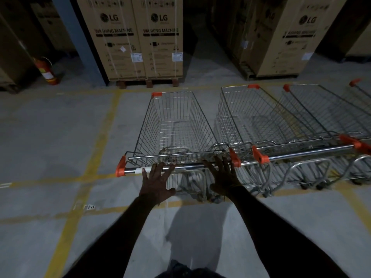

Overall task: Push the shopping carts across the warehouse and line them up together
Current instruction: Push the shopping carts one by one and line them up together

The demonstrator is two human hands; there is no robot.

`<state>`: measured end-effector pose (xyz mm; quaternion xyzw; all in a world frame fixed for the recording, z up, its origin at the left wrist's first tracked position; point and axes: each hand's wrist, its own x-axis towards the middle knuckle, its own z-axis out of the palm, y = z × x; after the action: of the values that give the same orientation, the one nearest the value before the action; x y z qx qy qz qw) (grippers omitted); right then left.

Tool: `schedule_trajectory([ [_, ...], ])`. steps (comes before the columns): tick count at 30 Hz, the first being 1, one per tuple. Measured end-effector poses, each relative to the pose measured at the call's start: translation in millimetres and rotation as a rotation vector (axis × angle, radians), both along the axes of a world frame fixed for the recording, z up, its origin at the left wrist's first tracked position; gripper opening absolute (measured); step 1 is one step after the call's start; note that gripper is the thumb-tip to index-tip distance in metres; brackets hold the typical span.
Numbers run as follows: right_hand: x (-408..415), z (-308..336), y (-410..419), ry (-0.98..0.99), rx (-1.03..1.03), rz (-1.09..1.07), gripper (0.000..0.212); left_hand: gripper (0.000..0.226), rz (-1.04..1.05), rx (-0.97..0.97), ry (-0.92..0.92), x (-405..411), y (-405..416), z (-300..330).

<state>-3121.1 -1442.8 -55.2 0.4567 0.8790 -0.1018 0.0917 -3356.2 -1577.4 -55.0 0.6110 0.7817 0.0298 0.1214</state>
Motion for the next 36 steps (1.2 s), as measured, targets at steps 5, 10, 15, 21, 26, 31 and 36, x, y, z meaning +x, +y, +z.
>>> schedule_trajectory([
  [5,1,2,1,-0.001,-0.008,-0.002,0.097,0.095,0.003,-0.008,-0.003,3,-1,1],
  [10,1,5,2,-0.019,-0.018,0.007,0.098,0.095,0.003,-0.019,-0.013,3,1,4],
  [15,0,14,2,-0.054,-0.049,0.01,0.098,0.093,-0.013,-0.076,-0.008,3,1,12],
  [21,-4,9,-9,-0.039,-0.023,-0.045,0.103,0.093,-0.038,-0.093,0.057,2,1,10],
  [26,-5,19,-13,-0.037,-0.094,-0.085,0.099,0.092,-0.036,-0.061,0.04,3,0,11],
  [31,-4,19,-24,-0.009,-0.097,-0.12,0.1,0.089,-0.034,-0.008,0.065,4,-2,0],
  [36,-1,18,-32,0.0,-0.098,-0.128,0.103,0.089,-0.031,0.044,0.05,11,-5,-5],
])
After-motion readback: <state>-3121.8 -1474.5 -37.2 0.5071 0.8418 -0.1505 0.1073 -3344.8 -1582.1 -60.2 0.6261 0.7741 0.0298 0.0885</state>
